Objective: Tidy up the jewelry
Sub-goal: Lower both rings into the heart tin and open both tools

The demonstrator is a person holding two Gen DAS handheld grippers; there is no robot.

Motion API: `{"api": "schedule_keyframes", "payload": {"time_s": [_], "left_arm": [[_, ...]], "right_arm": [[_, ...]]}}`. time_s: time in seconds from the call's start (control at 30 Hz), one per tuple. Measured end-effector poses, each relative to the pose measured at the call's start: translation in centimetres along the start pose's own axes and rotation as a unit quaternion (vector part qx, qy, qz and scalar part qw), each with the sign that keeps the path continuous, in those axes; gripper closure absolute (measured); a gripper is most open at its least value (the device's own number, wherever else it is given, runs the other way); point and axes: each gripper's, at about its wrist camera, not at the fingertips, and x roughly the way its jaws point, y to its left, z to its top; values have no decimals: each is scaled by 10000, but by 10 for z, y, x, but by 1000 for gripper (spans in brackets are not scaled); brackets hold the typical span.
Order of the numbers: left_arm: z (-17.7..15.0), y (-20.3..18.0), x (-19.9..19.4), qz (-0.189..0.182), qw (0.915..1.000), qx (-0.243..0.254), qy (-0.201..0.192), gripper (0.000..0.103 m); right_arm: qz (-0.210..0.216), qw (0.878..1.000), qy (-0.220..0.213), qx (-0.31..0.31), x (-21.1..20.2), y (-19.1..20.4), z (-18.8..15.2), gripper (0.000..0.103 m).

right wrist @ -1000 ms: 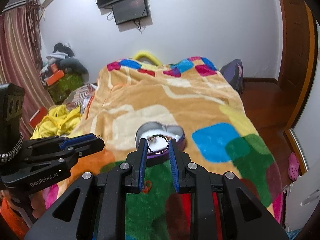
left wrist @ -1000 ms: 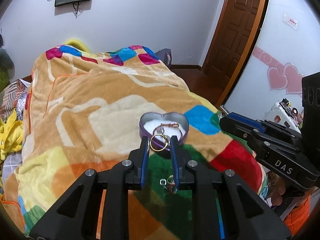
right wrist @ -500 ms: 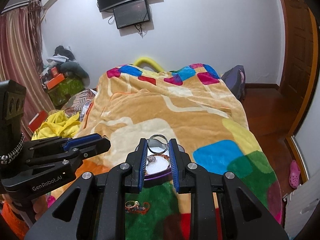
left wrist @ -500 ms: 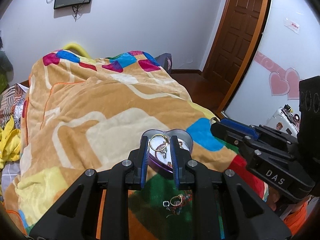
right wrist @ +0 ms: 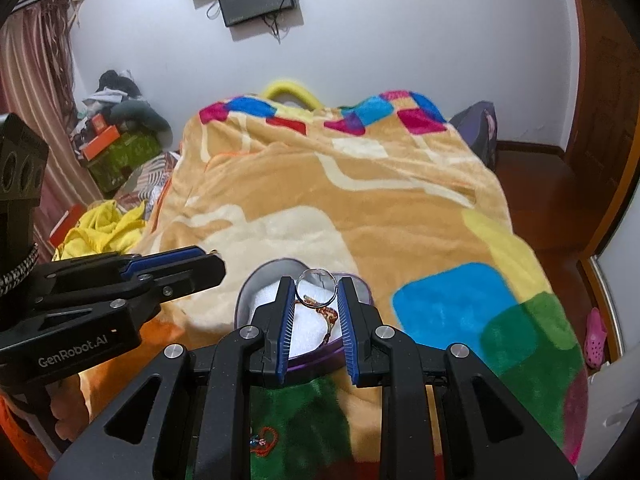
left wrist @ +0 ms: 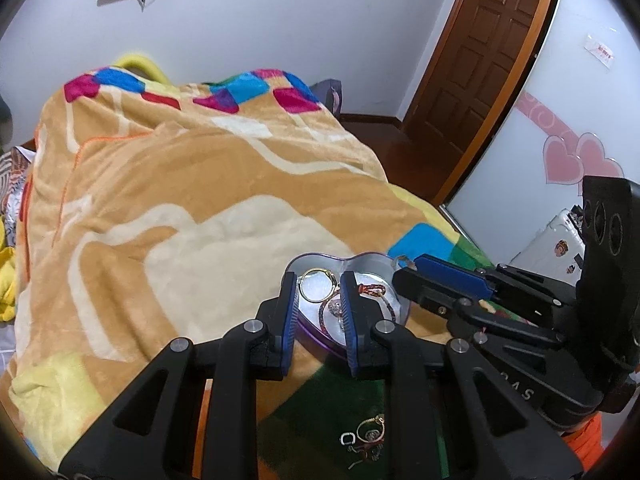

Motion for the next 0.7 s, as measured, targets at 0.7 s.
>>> {"api": "schedule_keyframes", "payload": {"time_s": [0.7], "left_arm": [[1, -1, 19, -124, 9995, 63, 285, 83]], "right_arm": [[40, 9988, 466, -113, 23, 1, -2, 83]]}}
